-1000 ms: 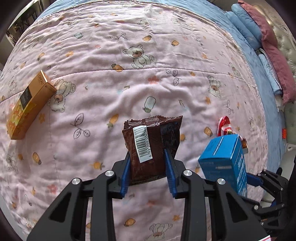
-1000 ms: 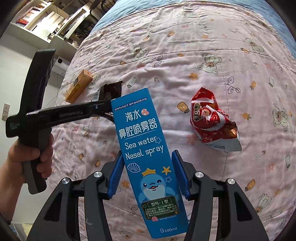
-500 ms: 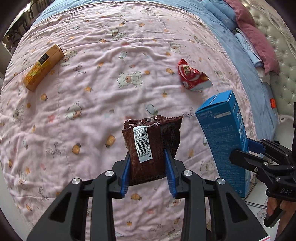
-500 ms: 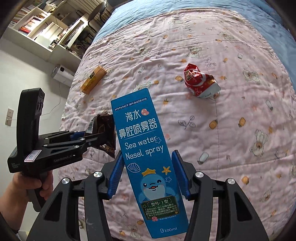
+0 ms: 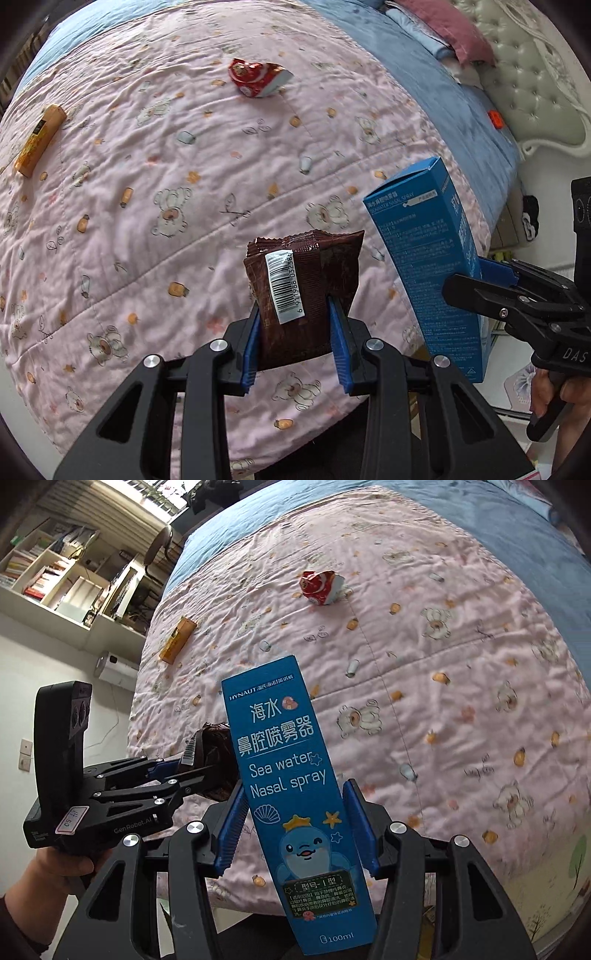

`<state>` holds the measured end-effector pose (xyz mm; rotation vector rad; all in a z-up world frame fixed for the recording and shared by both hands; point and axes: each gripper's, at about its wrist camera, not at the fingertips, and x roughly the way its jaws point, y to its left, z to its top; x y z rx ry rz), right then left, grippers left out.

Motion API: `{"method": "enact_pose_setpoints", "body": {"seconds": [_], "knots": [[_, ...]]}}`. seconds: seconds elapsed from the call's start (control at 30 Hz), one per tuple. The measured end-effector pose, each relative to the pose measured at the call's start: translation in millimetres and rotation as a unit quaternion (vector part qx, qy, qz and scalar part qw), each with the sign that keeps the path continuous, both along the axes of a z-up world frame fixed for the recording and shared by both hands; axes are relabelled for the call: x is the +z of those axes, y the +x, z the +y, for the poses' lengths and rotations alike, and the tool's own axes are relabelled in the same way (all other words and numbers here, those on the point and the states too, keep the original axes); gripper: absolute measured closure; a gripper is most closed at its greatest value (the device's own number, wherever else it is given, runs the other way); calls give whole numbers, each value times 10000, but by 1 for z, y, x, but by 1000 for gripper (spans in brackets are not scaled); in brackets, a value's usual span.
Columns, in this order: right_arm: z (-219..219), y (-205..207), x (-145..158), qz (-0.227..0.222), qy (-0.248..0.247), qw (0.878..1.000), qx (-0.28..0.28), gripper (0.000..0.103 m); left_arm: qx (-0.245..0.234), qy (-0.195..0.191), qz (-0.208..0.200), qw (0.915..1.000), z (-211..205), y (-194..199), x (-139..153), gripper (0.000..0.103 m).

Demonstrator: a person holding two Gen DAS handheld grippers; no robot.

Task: Collect trash
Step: 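Carry the blue box and brown wrapper over the yellow bin, then open both tools to drop the box and wrapper into the bin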

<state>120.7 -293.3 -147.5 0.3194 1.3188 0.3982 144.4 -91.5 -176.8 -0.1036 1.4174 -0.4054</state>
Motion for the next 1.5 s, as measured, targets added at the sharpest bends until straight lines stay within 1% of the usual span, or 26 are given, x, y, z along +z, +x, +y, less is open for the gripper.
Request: {"method": "enact_pose_setpoints", "body": {"seconds": [0.2, 0.37, 0.5, 0.57, 0.67, 0.83, 0.93, 1.03, 1.13, 1.23, 1.3, 1.4, 1.5], "knots": [[-56, -47, 0, -28, 80, 9983, -581, 52, -580, -13, 45, 9983, -62, -30, 0, 69], [-116, -97, -6, 48, 166, 9936, -1115, 52, -1145, -16, 150, 9933, -129, -59, -4, 69], [-174, -147, -7, 120, 20, 9875, -1572, 52, -1421, -259, 341, 9889, -185, -89, -6, 69], [-202, -173, -6, 124, -24, 9832, -1819, 53, -1705, -315, 359, 9842, -218, -108, -7, 69], [-244, -216, -10, 198, -64, 9750, -2213, 54, -2136, -236, 400, 9758, -268, -140, -12, 69], [-298, -281, -26, 421, -124, 9585, -2817, 55, -2690, -147, 600, 9611, -334, -193, -30, 69], [-316, -315, -40, 587, -204, 9507, -3039, 55, -2999, -42, 723, 9512, -363, -225, -44, 69], [-328, -342, -55, 738, -154, 9433, -3233, 55, -3253, 70, 846, 9418, -385, -253, -59, 69], [-335, -362, -67, 867, -90, 9371, -3381, 55, -3452, 185, 942, 9336, -401, -275, -72, 69], [-340, -374, -74, 929, -78, 9344, -3439, 55, -3617, 286, 1002, 9265, -413, -290, -82, 69], [-343, -380, -77, 957, -87, 9333, -3460, 55, -3694, 351, 1029, 9229, -419, -298, -89, 69], [-346, -387, -82, 989, -65, 9311, -3511, 55, -3734, 392, 1081, 9205, -429, -300, -97, 69], [-349, -393, -85, 1021, -64, 9305, -3516, 55, -3748, 384, 1140, 9193, -429, -301, -104, 69]]}}
